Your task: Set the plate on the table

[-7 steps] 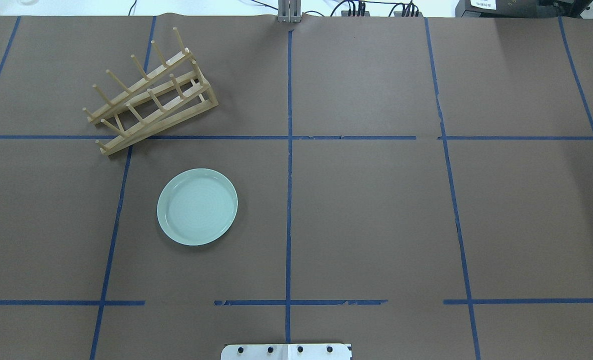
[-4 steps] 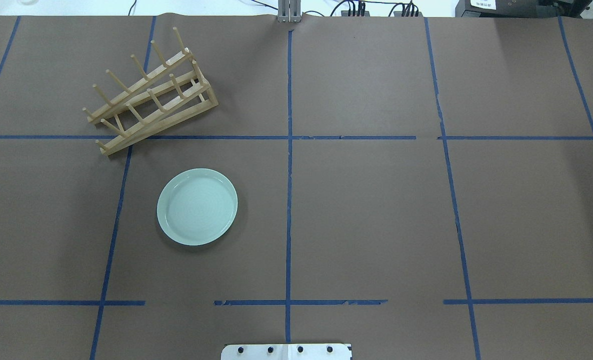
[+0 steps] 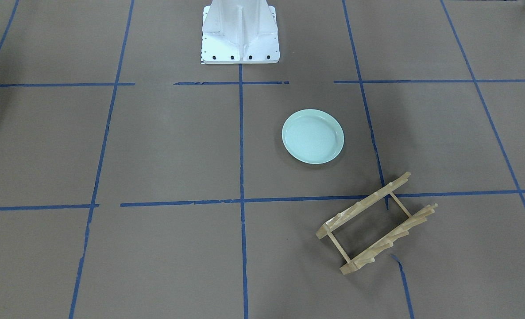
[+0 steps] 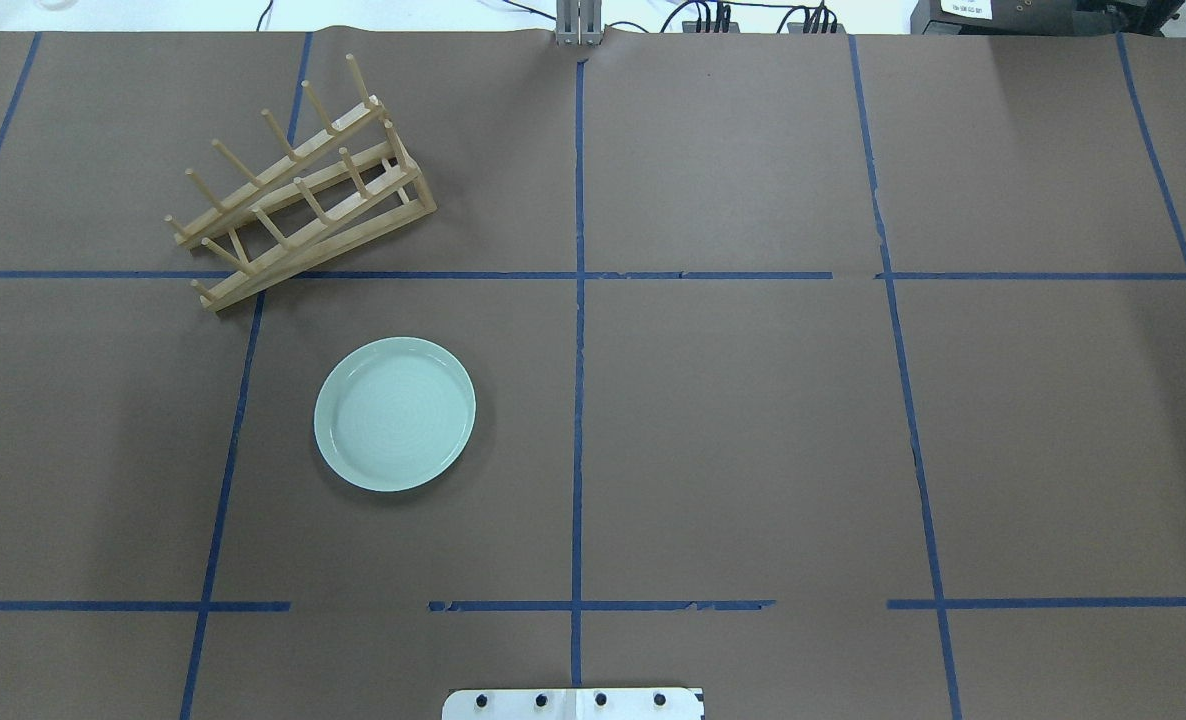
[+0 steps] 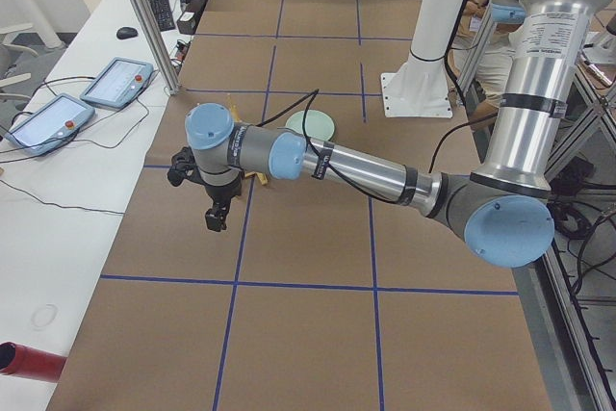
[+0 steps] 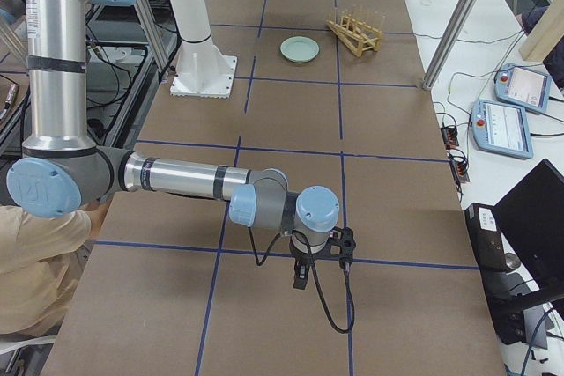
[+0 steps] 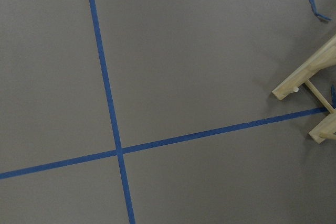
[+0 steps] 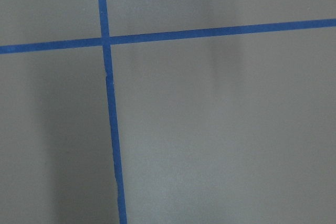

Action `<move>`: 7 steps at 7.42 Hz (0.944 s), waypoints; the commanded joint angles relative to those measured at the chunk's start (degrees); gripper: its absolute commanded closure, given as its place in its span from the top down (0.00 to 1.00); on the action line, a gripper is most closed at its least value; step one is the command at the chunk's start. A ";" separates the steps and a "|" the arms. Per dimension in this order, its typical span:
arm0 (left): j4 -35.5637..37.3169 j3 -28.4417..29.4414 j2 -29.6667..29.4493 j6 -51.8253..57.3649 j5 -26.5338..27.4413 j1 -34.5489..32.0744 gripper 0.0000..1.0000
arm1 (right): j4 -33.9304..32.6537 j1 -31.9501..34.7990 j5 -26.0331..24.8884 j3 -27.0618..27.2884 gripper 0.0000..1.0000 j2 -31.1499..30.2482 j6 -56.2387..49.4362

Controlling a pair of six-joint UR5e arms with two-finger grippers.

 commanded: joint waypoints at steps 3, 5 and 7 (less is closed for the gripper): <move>0.49 1.33 0.65 0.17 3.08 -0.25 1.00 | 0.00 0.00 0.00 0.00 1.00 0.00 0.00; 5.40 1.76 0.48 0.52 2.91 -0.25 1.00 | 0.00 0.00 0.00 0.00 1.00 0.00 0.00; 7.00 1.59 0.57 0.52 2.99 -0.25 1.00 | 0.00 0.00 0.00 0.00 1.00 0.00 0.00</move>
